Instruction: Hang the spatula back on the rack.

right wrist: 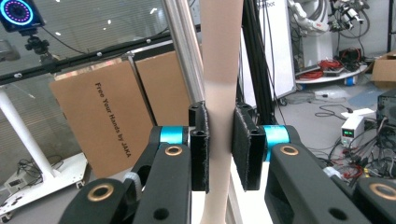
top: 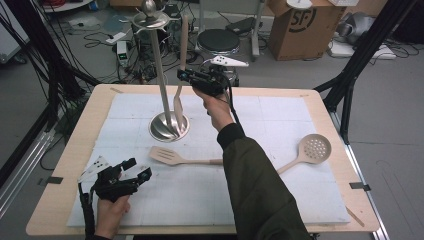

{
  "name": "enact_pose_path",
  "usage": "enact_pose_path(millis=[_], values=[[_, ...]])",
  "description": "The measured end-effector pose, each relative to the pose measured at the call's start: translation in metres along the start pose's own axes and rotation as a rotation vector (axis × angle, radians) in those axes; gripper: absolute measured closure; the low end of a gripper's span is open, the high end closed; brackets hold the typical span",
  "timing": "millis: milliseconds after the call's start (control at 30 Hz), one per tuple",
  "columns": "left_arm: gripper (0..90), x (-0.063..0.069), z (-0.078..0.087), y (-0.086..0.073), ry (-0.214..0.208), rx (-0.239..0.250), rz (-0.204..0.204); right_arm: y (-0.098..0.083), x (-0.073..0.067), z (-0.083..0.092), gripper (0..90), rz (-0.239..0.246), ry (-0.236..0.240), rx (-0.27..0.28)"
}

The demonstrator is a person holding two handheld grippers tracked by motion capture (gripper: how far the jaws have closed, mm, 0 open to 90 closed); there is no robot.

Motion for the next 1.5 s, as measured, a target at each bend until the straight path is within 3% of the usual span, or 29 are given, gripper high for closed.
enact_pose_path(millis=[367,533,933,1067,1300,1500], values=[[10.8,-0.001,0.000,0.000,0.001,0.002,0.004,0.009,-0.008,-0.002,78.7,-0.001,0.030,0.011],[10.8,-0.001,0.002,0.000,0.001,0.006,0.005,0.001,-0.005,-0.007,78.7,0.020,0.008,-0.026],[10.8,-0.001,0.002,0.000,0.002,0.007,0.007,-0.003,-0.009,-0.010,78.7,0.034,0.031,-0.042],[10.8,-0.001,0.002,0.000,0.003,0.003,0.004,0.003,-0.002,-0.007,78.7,-0.012,0.023,-0.010],[10.8,-0.002,0.003,0.000,0.005,0.003,0.004,0.006,0.010,-0.006,78.7,-0.015,0.009,-0.012],[10.8,-0.003,0.002,0.000,0.004,0.006,0.013,0.008,0.007,-0.009,78.7,0.001,0.038,-0.037]])
Point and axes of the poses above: each handheld gripper's, and its own axes: z roughly backward along the jaws, y roughly out of its top, x roughly to its right, the point moved 10 cm from there along -z, roughly forward along the jaws, and after that the axes turned 14 degrees about -y, right-handed, at the moved point
